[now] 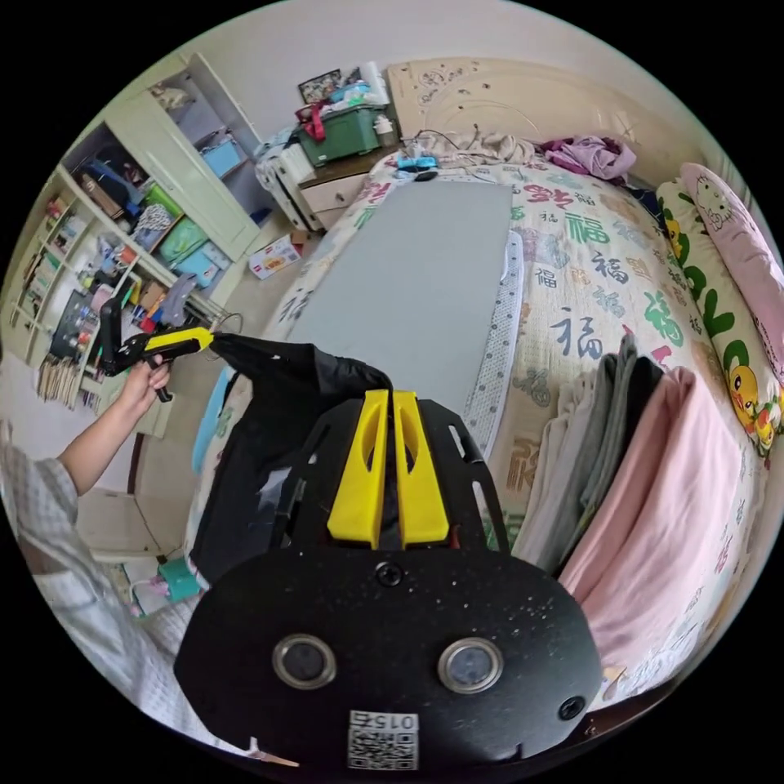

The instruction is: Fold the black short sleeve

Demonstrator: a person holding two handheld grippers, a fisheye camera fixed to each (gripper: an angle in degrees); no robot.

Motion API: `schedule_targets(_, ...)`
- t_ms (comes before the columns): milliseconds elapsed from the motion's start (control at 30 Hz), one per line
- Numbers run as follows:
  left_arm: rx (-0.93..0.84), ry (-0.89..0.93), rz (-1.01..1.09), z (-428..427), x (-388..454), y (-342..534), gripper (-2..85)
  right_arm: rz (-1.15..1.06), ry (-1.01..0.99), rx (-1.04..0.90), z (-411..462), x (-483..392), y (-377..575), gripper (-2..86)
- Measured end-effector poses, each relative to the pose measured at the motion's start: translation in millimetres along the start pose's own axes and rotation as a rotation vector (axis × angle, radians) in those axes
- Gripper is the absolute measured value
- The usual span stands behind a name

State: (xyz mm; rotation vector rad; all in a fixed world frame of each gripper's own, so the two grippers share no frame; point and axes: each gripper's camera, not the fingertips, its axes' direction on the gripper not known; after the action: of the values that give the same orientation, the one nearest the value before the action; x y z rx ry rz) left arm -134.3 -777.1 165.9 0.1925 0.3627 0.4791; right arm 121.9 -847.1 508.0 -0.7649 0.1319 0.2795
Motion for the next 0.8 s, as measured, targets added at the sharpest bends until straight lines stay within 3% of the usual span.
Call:
schedule_targets(200,-0.136,0.052,0.115,-40.9,97.1,118.4,-0.4,-0.062,-0.164,-0.175,-1.6,-36.8,133.3,-0.8)
schedule_targets(300,-0.256,0.146,0.040,-25.4,133.3,180.5,-0.4,0.001,-0.212,-0.303,28.7,-45.0,199.0,-0.8)
schedule_targets(467,-0.428,0.153,-0.067,22.6,176.6,258.7,-0.4,0.128,-0.231,-0.480,95.8,-50.1,279.5,-0.6)
schedule_targets(600,-0.486,0.136,-0.104,50.1,187.6,278.5,-0.4,0.083,-0.176,-0.534,135.8,-57.9,303.8,0.2)
schedule_targets(800,-0.628,0.090,-0.205,71.8,185.6,287.7,-0.1,0.240,-0.175,-0.587,175.6,-39.9,319.9,3.8)
